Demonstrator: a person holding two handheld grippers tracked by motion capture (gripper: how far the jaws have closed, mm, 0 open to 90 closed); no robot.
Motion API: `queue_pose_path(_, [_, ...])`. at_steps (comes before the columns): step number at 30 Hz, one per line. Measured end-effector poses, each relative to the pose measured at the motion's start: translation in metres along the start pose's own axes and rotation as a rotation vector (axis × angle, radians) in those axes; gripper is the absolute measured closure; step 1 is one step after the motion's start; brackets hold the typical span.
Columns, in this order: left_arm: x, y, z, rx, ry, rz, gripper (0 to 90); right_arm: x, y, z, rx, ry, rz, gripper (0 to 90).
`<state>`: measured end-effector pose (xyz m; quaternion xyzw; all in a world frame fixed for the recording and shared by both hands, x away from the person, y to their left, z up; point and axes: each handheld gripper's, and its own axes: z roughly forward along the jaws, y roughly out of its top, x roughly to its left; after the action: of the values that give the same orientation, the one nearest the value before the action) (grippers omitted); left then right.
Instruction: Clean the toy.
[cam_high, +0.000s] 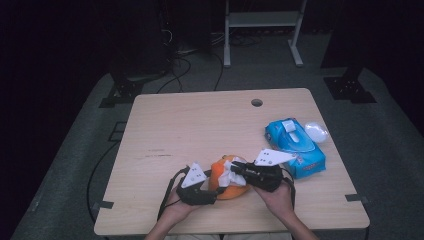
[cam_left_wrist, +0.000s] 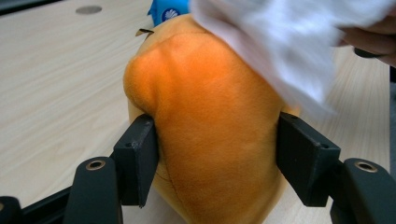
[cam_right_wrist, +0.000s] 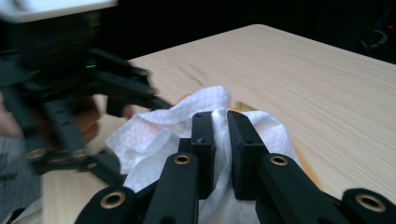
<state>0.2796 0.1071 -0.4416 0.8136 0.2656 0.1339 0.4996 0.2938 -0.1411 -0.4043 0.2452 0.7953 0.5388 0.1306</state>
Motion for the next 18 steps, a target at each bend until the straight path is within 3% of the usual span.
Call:
queue_pose_path(2, [0.002, -0.001, -0.001, 0.002, -0.001, -0.014, 35.5, -0.002, 0.000, 0.001, 0.014, -0.011, 0.002, 81.0])
queue_pose_path(8, [0.008, -0.003, -0.001, 0.006, -0.009, -0.050, 35.3, -0.021, -0.012, -0.003, 0.039, -0.044, 0.093, 80.9])
queue_pose_path(10, [0.010, -0.002, -0.001, 0.007, -0.029, -0.057, 31.4, -0.019, -0.012, -0.002, 0.038, -0.044, 0.085, 80.9])
queue_pose_path(11, [0.013, -0.001, -0.002, 0.006, -0.058, -0.080, 25.8, -0.017, -0.012, 0.000, 0.035, -0.040, 0.074, 80.9])
queue_pose_path(12, [0.018, -0.001, -0.002, -0.007, -0.099, -0.134, 18.6, -0.016, -0.012, 0.002, 0.031, -0.033, 0.064, 80.9])
queue_pose_path(13, [0.021, -0.002, -0.003, -0.022, -0.114, -0.167, 13.6, -0.014, -0.012, 0.003, 0.025, -0.004, 0.066, 80.9])
queue_pose_path(15, [0.029, -0.004, -0.005, -0.041, -0.127, -0.210, 14.9, -0.009, -0.012, 0.006, 0.021, 0.025, 0.048, 80.8])
queue_pose_path(18, [0.031, -0.006, -0.007, -0.036, -0.112, -0.208, 25.5, -0.003, -0.010, 0.008, 0.028, 0.024, 0.013, 80.8])
